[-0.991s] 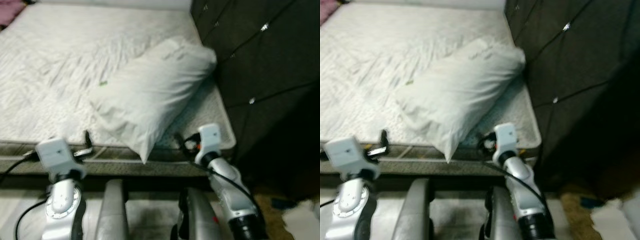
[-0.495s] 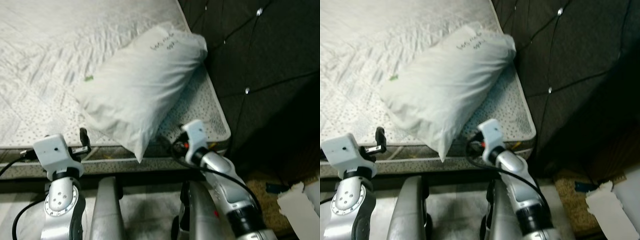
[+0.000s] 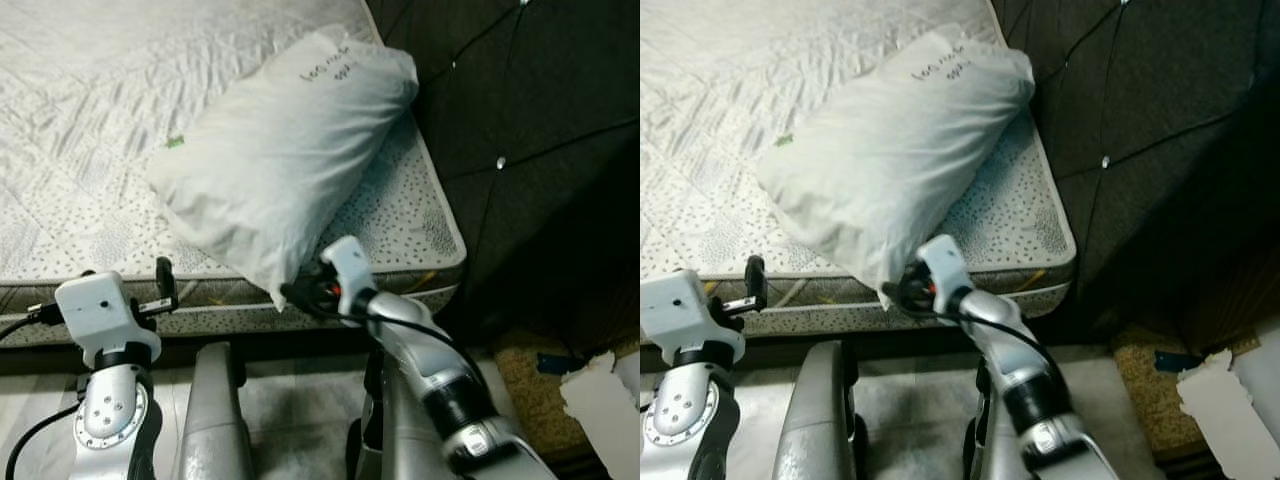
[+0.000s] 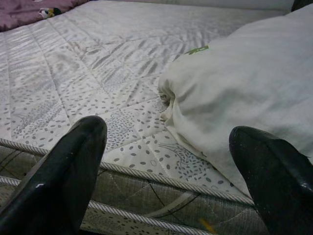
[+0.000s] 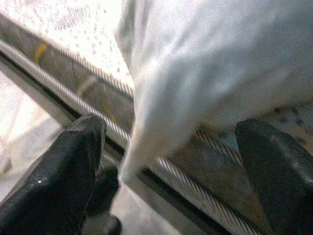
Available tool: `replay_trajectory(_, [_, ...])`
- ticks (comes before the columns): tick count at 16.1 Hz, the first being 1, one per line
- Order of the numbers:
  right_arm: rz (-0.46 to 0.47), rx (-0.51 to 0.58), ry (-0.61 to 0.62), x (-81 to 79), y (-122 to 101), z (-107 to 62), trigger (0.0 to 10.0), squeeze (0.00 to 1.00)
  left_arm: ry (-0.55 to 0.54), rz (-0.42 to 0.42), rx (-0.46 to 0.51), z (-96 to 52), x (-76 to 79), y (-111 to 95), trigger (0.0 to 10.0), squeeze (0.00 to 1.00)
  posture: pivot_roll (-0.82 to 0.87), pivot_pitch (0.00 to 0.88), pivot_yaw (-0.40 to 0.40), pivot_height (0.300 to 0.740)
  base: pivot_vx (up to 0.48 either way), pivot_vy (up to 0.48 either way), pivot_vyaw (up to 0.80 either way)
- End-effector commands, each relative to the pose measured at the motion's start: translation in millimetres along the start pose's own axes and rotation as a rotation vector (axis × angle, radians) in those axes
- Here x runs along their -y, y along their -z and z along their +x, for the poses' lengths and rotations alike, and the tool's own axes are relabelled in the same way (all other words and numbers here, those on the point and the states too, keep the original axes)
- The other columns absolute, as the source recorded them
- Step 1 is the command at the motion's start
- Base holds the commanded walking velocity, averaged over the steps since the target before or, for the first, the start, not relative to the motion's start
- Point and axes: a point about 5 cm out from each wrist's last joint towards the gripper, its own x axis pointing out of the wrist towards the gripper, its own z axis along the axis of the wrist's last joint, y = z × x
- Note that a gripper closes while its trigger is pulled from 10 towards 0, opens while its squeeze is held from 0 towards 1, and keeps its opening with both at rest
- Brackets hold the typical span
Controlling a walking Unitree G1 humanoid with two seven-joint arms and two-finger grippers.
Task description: Clean up the room
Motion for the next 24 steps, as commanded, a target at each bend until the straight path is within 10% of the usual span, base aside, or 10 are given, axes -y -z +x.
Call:
replay_trajectory(1, [0.051, 0.034, 0.034, 2.6, -7, 4.3, 10.0, 0.0, 0.004, 0.015, 0.001, -2.7, -0.2, -3, 10.0, 0.0, 0.24, 0.181, -0.024, 0.546, 0.0, 0.0, 0.0])
replay_trajectory(12, [0.086, 0.091, 0.109, -2.8, -17, 20.0, 10.0, 0.0, 0.031, 0.021, -0.008, 1.1, 1.7, -8, 10.0, 0.0, 0.25, 0.168, -0.004, 0.516, 0.0, 0.0, 0.0])
replay_trajectory(21, [0.348, 0.071, 0.306, -12.0, -49, 52.9, 10.0, 0.0, 0.027, 0.014, -0.02, 1.9, 3.2, -7, 10.0, 0.0, 0.26, 0.168, -0.011, 0.516, 0.0, 0.0, 0.0])
replay_trajectory(22, [0.413, 0.101, 0.326, -11.2, -55, 54.2, 0.0, 0.0, 0.026, 0.011, -0.02, 2.0, 4.0, -7, 10.0, 0.0, 0.25, 0.168, -0.016, 0.516, 0.0, 0.0, 0.0])
replay_trajectory(24, [0.44, 0.134, 0.339, -9.3, -64, 55.7, 0.0, 0.0, 0.023, 0.007, -0.018, 2.5, 4.8, -7, 10.0, 0.0, 0.25, 0.166, -0.019, 0.516, 0.0, 0.0, 0.0])
